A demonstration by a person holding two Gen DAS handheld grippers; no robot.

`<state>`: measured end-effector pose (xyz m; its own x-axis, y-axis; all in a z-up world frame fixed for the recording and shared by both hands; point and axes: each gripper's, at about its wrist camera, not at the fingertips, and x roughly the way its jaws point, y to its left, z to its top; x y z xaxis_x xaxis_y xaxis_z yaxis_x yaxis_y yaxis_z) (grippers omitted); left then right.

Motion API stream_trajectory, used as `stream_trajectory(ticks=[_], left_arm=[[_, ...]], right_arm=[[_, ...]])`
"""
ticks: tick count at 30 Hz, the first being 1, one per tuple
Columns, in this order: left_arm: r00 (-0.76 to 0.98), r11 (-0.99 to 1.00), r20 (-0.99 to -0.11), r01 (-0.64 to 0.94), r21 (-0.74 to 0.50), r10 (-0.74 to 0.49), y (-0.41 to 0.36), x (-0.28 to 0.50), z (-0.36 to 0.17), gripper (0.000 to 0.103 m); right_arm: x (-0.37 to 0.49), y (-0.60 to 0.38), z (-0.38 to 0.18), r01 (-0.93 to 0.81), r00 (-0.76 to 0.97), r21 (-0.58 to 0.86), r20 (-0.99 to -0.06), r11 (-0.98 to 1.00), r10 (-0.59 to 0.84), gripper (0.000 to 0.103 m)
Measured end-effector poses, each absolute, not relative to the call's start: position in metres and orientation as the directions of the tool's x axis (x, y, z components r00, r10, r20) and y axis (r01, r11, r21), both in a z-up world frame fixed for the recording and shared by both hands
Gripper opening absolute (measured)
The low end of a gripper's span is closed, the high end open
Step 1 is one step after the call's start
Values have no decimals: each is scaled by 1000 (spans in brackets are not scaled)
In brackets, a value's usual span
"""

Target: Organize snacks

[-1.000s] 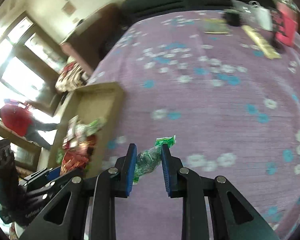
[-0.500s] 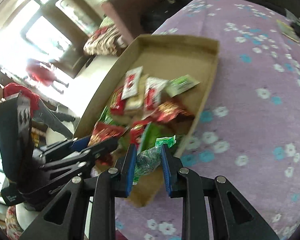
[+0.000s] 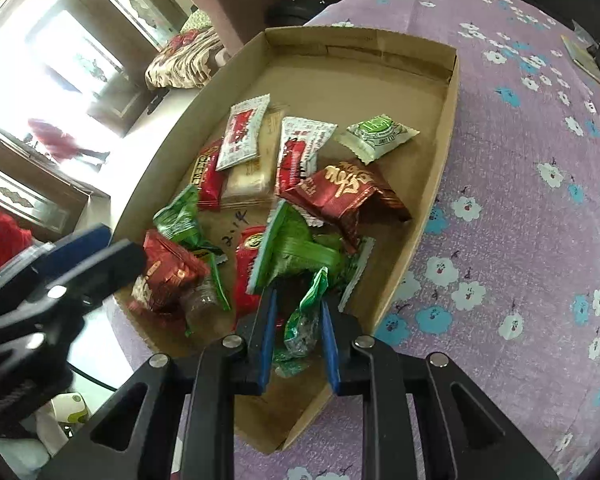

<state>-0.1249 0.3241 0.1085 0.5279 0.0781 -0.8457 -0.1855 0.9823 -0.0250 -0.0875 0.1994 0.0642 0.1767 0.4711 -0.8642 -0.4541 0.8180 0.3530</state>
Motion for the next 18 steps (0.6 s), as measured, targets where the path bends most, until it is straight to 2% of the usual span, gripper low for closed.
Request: stream_trajectory(ticks=[10,18], left_arm=[[580,983,-801,-174,57,149,322,-133,136,67],[573,982,-801,-167,91,172,318,-136,135,73]], right_arm=[[-101,186,101,-410,286,360,-822,838,493,22],[-108,185,110,-380,325,357,-812,853,485,30]])
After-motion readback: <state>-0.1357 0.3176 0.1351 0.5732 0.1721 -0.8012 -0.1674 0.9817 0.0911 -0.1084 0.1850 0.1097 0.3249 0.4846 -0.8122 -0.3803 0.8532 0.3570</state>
